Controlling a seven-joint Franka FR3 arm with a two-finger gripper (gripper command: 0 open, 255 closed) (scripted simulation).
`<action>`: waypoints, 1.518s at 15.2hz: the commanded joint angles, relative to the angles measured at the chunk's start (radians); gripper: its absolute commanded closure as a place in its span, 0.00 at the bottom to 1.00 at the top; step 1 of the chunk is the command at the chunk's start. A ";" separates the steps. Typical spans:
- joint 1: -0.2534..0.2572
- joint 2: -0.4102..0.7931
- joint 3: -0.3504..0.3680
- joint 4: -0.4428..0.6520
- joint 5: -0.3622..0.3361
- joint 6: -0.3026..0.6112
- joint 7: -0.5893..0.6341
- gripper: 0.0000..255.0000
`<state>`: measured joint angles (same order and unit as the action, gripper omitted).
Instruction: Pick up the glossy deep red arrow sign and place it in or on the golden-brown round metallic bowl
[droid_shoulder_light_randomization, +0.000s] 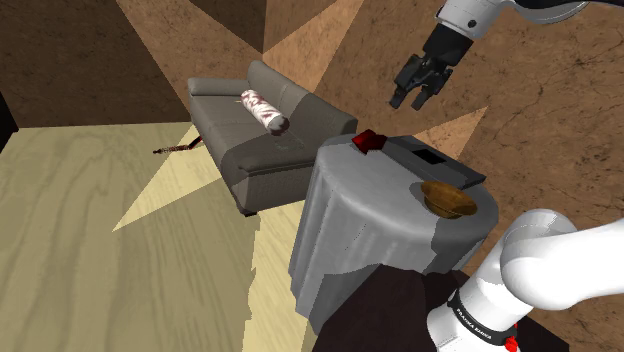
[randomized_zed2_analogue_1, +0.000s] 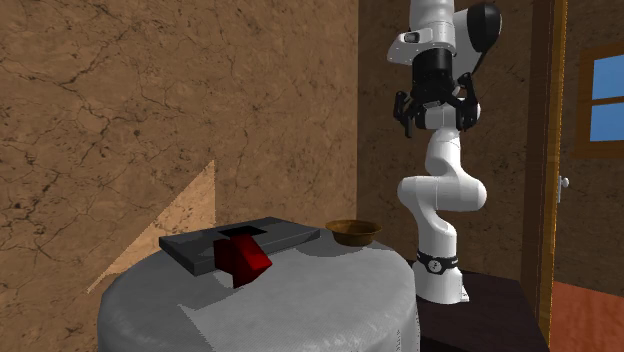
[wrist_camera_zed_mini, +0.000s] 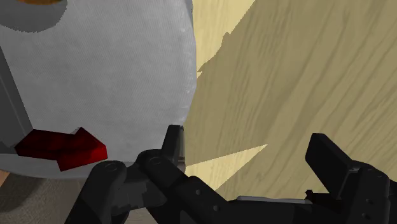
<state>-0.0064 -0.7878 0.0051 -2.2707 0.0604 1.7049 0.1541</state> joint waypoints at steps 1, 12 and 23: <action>0.000 0.000 0.000 0.000 0.000 0.000 0.000 0.00; 0.062 0.125 -0.314 -0.037 -0.146 0.100 -0.592 0.00; 0.184 0.497 -0.622 0.167 -0.136 0.209 -1.206 0.00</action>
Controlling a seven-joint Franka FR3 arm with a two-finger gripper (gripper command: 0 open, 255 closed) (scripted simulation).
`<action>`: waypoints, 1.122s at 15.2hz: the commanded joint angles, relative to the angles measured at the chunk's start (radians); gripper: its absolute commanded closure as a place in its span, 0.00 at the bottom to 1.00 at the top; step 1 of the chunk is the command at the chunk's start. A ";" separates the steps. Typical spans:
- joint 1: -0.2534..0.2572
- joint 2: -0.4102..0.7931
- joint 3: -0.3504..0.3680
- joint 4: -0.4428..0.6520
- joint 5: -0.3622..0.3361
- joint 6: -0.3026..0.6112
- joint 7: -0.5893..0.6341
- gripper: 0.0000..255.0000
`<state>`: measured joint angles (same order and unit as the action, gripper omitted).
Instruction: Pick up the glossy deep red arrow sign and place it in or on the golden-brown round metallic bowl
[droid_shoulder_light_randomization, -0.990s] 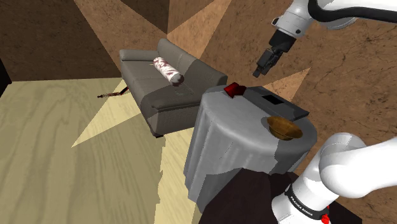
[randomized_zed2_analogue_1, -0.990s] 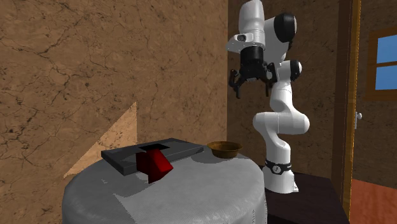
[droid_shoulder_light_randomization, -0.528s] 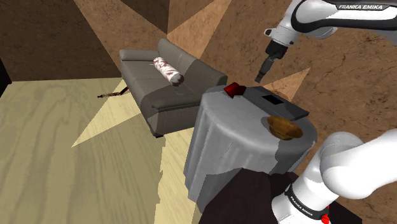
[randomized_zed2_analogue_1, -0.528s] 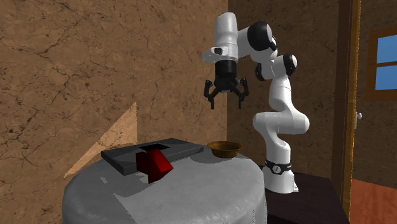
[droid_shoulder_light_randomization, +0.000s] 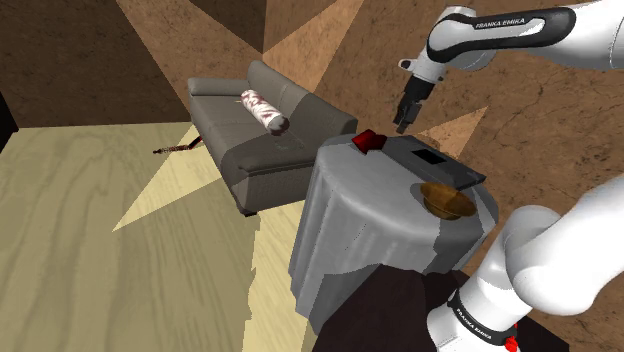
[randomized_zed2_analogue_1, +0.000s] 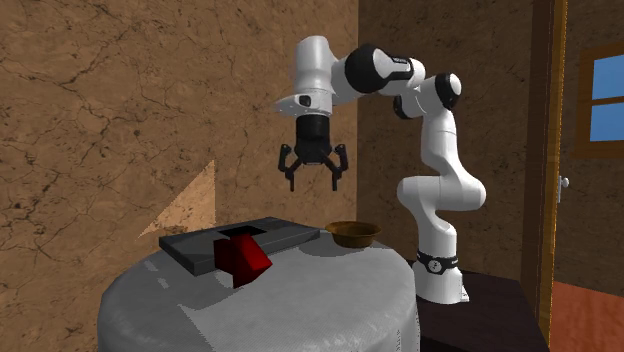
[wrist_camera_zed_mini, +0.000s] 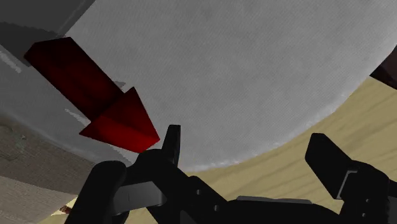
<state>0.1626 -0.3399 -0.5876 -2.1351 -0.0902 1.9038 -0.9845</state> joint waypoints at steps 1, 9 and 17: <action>0.026 0.095 -0.055 0.060 0.032 0.017 -0.128 0.00; 0.007 0.521 -0.156 0.351 0.274 0.016 -0.626 0.00; -0.063 0.690 -0.113 0.441 0.366 0.050 -0.782 0.00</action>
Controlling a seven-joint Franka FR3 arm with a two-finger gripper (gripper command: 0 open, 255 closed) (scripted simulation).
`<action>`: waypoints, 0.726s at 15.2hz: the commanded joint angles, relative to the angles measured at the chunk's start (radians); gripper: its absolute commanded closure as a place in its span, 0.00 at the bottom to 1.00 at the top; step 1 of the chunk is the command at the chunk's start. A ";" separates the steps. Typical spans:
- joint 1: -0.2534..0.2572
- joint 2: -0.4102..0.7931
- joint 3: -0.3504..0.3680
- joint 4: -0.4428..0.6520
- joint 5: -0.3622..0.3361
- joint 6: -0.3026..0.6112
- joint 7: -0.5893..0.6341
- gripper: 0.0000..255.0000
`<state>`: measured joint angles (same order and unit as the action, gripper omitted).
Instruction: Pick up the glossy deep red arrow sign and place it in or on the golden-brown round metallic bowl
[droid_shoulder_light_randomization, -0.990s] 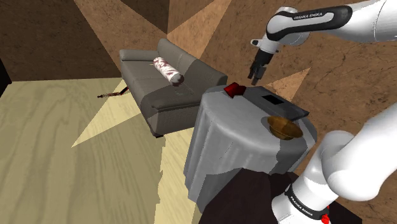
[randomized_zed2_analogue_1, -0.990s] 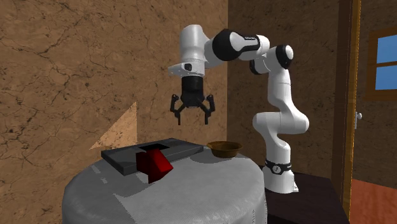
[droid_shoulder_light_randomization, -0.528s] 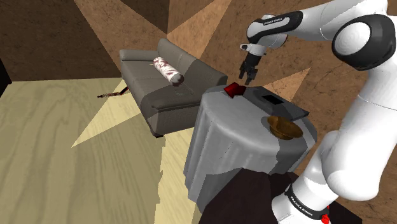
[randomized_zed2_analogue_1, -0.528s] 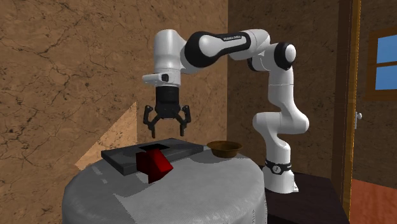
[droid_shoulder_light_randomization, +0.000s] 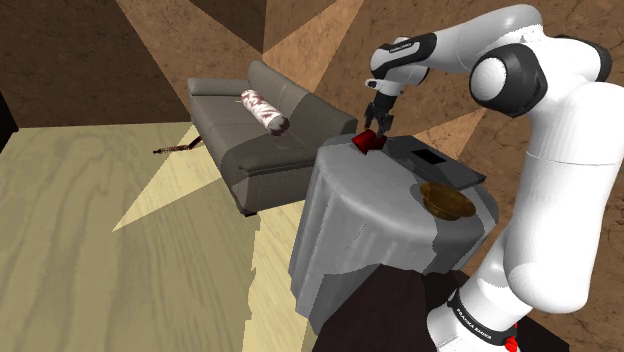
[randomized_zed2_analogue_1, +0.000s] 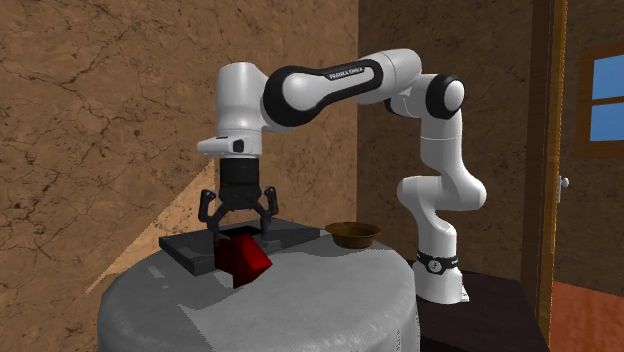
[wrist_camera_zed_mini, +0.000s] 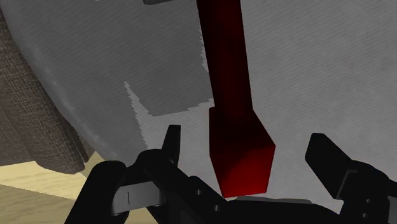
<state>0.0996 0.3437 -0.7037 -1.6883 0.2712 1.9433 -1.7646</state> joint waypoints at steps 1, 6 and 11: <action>0.000 0.010 0.005 -0.014 0.008 0.022 -0.004 0.00; -0.001 0.017 0.007 -0.027 0.014 0.041 -0.008 0.00; -0.001 0.017 0.007 -0.027 0.014 0.040 -0.008 0.00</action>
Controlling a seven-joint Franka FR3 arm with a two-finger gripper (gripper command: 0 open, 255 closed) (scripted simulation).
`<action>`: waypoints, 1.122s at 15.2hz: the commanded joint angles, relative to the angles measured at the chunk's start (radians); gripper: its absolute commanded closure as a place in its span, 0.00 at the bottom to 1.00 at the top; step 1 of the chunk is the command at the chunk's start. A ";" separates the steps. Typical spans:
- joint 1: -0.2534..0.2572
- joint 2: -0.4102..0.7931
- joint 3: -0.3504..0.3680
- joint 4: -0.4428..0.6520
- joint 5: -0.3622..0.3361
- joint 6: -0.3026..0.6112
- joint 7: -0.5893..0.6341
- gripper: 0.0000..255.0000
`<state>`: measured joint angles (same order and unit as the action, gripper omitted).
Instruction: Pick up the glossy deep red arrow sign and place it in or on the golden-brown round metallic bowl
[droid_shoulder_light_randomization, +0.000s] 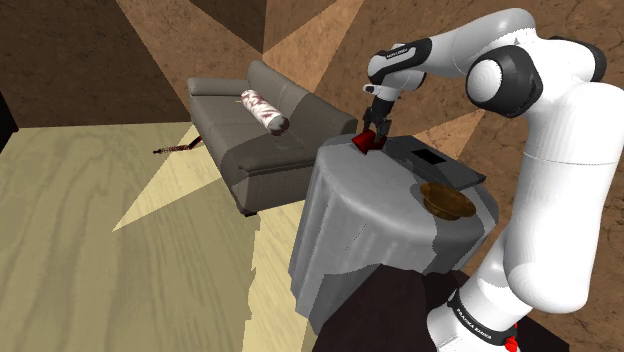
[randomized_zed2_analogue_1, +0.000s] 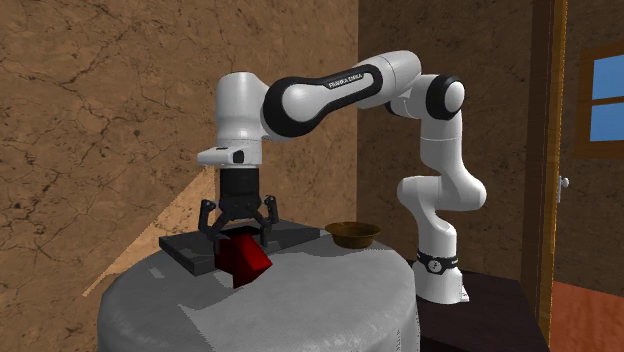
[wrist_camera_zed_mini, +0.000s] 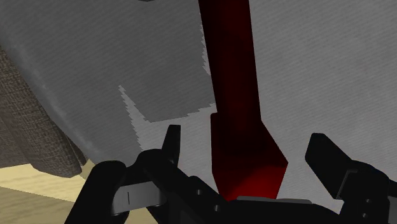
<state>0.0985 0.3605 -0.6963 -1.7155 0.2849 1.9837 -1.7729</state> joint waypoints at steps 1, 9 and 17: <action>0.000 0.000 0.000 0.000 0.000 0.000 0.000 1.00; 0.000 0.000 0.000 0.000 0.000 0.000 0.000 1.00; 0.003 -0.026 -0.011 0.063 -0.023 -0.082 0.018 1.00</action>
<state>0.1013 0.3381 -0.7054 -1.6639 0.2648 1.9156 -1.7575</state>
